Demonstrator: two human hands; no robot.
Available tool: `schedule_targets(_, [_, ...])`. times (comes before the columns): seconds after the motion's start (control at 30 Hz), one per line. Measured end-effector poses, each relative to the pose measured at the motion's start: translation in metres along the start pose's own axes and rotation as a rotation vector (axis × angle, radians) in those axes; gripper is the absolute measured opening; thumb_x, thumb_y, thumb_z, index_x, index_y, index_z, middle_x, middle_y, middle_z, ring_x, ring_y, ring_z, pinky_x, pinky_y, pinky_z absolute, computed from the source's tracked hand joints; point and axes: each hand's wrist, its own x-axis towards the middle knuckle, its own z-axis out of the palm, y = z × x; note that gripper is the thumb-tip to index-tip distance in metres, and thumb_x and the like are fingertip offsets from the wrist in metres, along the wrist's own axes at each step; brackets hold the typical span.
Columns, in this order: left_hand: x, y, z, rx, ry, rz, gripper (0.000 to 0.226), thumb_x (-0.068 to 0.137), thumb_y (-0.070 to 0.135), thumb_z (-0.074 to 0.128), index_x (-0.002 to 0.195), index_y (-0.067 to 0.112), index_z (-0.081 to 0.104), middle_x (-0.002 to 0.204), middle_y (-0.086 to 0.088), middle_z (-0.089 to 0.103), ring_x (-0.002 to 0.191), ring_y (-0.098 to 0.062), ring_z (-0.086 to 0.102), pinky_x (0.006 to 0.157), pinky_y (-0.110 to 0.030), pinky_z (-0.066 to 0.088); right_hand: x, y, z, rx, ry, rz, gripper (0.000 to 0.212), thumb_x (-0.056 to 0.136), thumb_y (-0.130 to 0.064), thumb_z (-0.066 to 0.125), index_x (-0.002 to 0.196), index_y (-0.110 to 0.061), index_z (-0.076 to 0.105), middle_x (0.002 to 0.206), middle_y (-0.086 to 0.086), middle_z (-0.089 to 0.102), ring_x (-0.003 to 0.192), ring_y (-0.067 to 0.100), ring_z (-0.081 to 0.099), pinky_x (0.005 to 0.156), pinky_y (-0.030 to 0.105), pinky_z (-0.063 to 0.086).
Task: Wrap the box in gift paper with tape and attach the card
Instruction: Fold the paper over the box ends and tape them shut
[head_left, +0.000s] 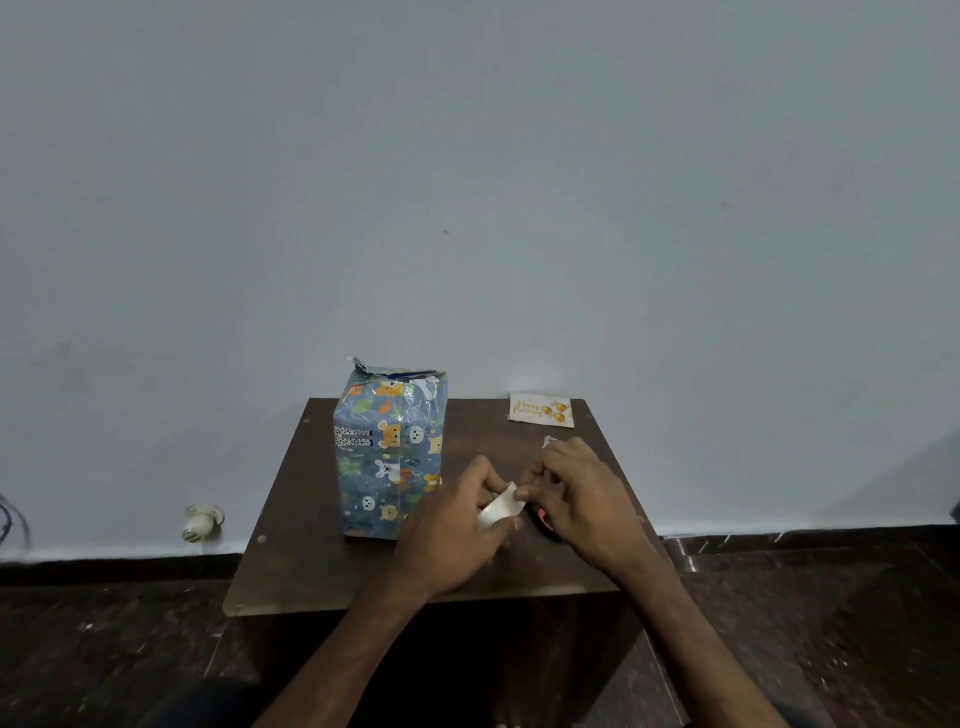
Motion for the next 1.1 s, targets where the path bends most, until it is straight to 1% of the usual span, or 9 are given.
schedule_targets(0.13, [-0.001, 0.005, -0.002, -0.158, -0.096, -0.007, 0.030, 0.093, 0.025, 0.068, 0.112, 0.031, 0.046, 0.075, 0.004, 0.074, 0.057, -0.024, 0.070, 0.067, -0.047, 0.058, -0.002, -0.001, 0.001, -0.163, -0.025, -0.038, 0.012, 0.098, -0.033, 0.049, 0.088, -0.029, 0.045, 0.089, -0.015, 0.045, 0.086, 0.005, 0.046, 0.058, 0.021, 0.035])
schedule_targets(0.23, [0.000, 0.006, -0.001, -0.145, -0.119, -0.003, 0.044, 0.094, 0.025, 0.066, 0.131, 0.037, 0.045, 0.074, 0.001, 0.074, 0.060, -0.023, 0.071, 0.070, -0.042, 0.060, -0.003, -0.001, 0.005, -0.214, -0.032, -0.035, 0.018, 0.100, -0.041, 0.033, 0.091, -0.028, 0.041, 0.089, -0.014, 0.045, 0.091, 0.011, 0.052, 0.060, 0.031, 0.044])
schedule_targets(0.4, [0.002, 0.004, -0.003, -0.188, -0.163, -0.016, 0.040, 0.097, 0.024, 0.062, 0.132, 0.042, 0.054, 0.066, 0.001, 0.072, 0.063, -0.024, 0.072, 0.070, -0.037, 0.059, -0.002, -0.003, 0.014, -0.274, -0.041, 0.030, 0.030, 0.097, -0.048, 0.015, 0.084, -0.028, 0.033, 0.080, -0.013, 0.042, 0.072, 0.009, 0.042, 0.061, 0.030, 0.034])
schedule_targets(0.57, [0.000, 0.004, -0.005, -0.227, -0.177, -0.007, 0.042, 0.097, 0.021, 0.062, 0.124, 0.052, 0.051, 0.066, -0.001, 0.072, 0.065, -0.027, 0.072, 0.070, -0.037, 0.059, 0.002, 0.001, 0.014, -0.237, -0.056, 0.012, 0.032, 0.102, -0.046, 0.033, 0.075, -0.028, 0.035, 0.064, -0.012, 0.038, 0.064, 0.007, 0.041, 0.058, 0.029, 0.031])
schedule_targets(0.77, [-0.001, 0.004, -0.003, -0.139, -0.217, -0.005, 0.032, 0.095, 0.030, 0.063, 0.119, 0.042, 0.046, 0.080, 0.004, 0.076, 0.066, -0.019, 0.072, 0.073, -0.045, 0.060, 0.001, 0.008, 0.016, -0.091, 0.042, 0.047, 0.049, 0.097, -0.060, 0.038, 0.059, -0.029, 0.030, 0.054, -0.005, 0.041, 0.058, 0.014, 0.047, 0.051, 0.035, 0.038])
schedule_targets(0.9, [0.000, 0.002, 0.003, -0.087, -0.210, -0.035, 0.037, 0.084, 0.033, 0.064, 0.111, 0.040, 0.041, 0.087, 0.007, 0.076, 0.072, -0.018, 0.071, 0.078, -0.051, 0.057, 0.000, 0.005, 0.016, 0.193, 0.097, 0.130, 0.051, 0.096, -0.051, 0.052, 0.055, -0.022, 0.041, 0.050, -0.004, 0.049, 0.048, 0.012, 0.047, 0.050, 0.039, 0.042])
schedule_targets(0.97, [0.000, 0.000, 0.005, -0.076, -0.221, -0.034, 0.042, 0.079, 0.026, 0.062, 0.112, 0.040, 0.040, 0.092, 0.010, 0.075, 0.078, -0.021, 0.071, 0.079, -0.052, 0.056, -0.001, 0.003, 0.014, 0.370, 0.090, 0.186, 0.049, 0.098, -0.042, 0.057, 0.055, -0.021, 0.048, 0.049, -0.001, 0.055, 0.045, 0.011, 0.048, 0.050, 0.034, 0.042])
schedule_targets(1.03, [0.000, 0.001, 0.005, -0.082, -0.218, -0.025, 0.042, 0.081, 0.022, 0.063, 0.112, 0.039, 0.041, 0.092, 0.009, 0.076, 0.074, -0.020, 0.070, 0.077, -0.048, 0.057, -0.002, 0.000, 0.010, 0.451, 0.080, 0.201, 0.047, 0.099, -0.035, 0.058, 0.055, -0.021, 0.049, 0.049, -0.001, 0.055, 0.045, 0.009, 0.047, 0.051, 0.029, 0.040])
schedule_targets(1.1, [-0.001, 0.007, 0.005, -0.135, -0.217, -0.012, 0.028, 0.091, 0.032, 0.063, 0.112, 0.038, 0.045, 0.083, 0.005, 0.077, 0.060, -0.015, 0.066, 0.066, -0.036, 0.057, -0.002, 0.000, 0.008, 0.488, 0.069, 0.206, 0.046, 0.099, -0.032, 0.058, 0.055, -0.021, 0.050, 0.049, -0.003, 0.054, 0.047, 0.008, 0.046, 0.051, 0.025, 0.038])
